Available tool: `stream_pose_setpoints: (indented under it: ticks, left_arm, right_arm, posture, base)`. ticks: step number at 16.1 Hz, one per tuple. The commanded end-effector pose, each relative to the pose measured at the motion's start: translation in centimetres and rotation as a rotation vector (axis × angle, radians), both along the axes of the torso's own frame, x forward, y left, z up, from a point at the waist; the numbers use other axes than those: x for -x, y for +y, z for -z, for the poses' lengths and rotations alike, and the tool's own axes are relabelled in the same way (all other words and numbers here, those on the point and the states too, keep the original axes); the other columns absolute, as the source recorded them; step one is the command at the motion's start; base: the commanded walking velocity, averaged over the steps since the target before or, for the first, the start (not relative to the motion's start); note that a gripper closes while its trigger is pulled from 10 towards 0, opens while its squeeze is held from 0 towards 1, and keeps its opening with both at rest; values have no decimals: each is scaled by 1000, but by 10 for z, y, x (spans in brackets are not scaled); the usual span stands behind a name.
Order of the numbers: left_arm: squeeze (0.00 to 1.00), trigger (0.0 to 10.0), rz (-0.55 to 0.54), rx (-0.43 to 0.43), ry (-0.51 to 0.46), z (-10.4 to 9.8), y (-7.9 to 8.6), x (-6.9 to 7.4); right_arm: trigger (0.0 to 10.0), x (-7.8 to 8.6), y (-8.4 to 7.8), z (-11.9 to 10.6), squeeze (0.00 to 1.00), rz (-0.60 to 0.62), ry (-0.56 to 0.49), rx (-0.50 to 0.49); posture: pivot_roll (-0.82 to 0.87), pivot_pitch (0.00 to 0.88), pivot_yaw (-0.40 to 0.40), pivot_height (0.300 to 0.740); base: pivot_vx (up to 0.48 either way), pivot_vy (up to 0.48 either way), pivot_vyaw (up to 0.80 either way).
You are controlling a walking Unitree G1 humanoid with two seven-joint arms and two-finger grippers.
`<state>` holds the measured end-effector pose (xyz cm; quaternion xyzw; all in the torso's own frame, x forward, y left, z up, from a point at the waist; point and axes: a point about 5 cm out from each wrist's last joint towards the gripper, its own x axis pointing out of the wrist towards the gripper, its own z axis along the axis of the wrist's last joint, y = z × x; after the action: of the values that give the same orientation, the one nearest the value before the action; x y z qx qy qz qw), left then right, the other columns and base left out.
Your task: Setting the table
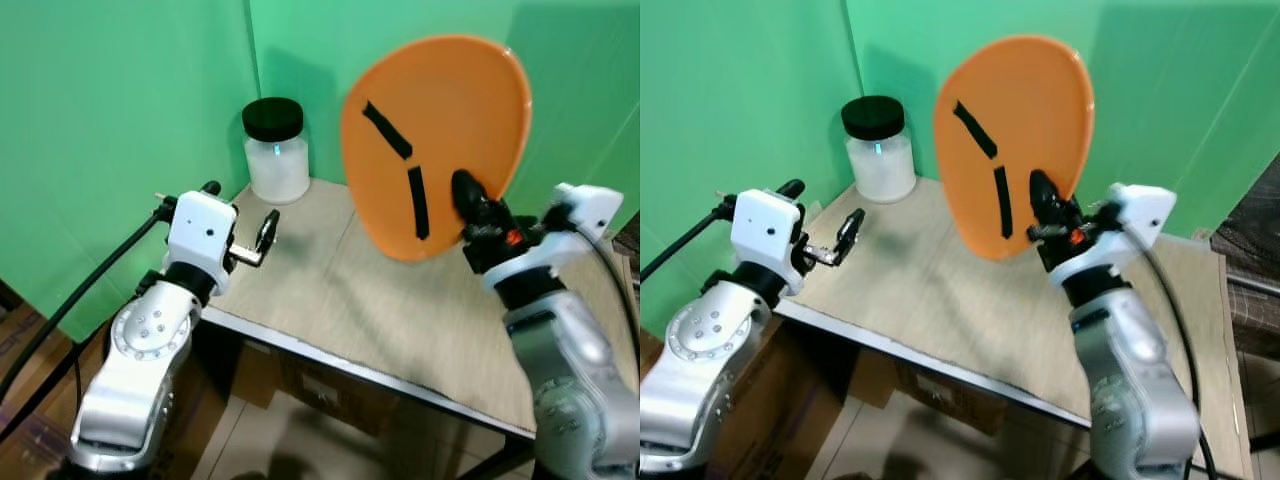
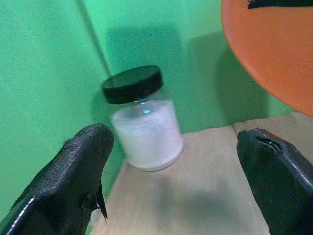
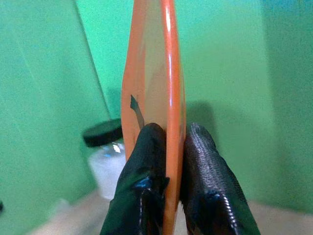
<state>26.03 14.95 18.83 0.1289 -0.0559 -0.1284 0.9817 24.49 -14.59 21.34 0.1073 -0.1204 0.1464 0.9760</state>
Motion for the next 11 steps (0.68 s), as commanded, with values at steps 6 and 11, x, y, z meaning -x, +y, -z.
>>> stream_pose_setpoints:
  ticks: [6,11]
  left_arm:
    - [925,10000,-79,17,-77,-4,1,2]
    - [922,10000,-161,114,-131,-11,8,4]
  right_arm:
    - [10000,5,4,5,0,159,-104,77]
    - [10000,0,3,13,0,161,-85,68]
  posture:
    - [-39,0,23,740]
    - [-29,0,-6,740]
  base:
    - [0,0,-800]
    - [0,0,-800]
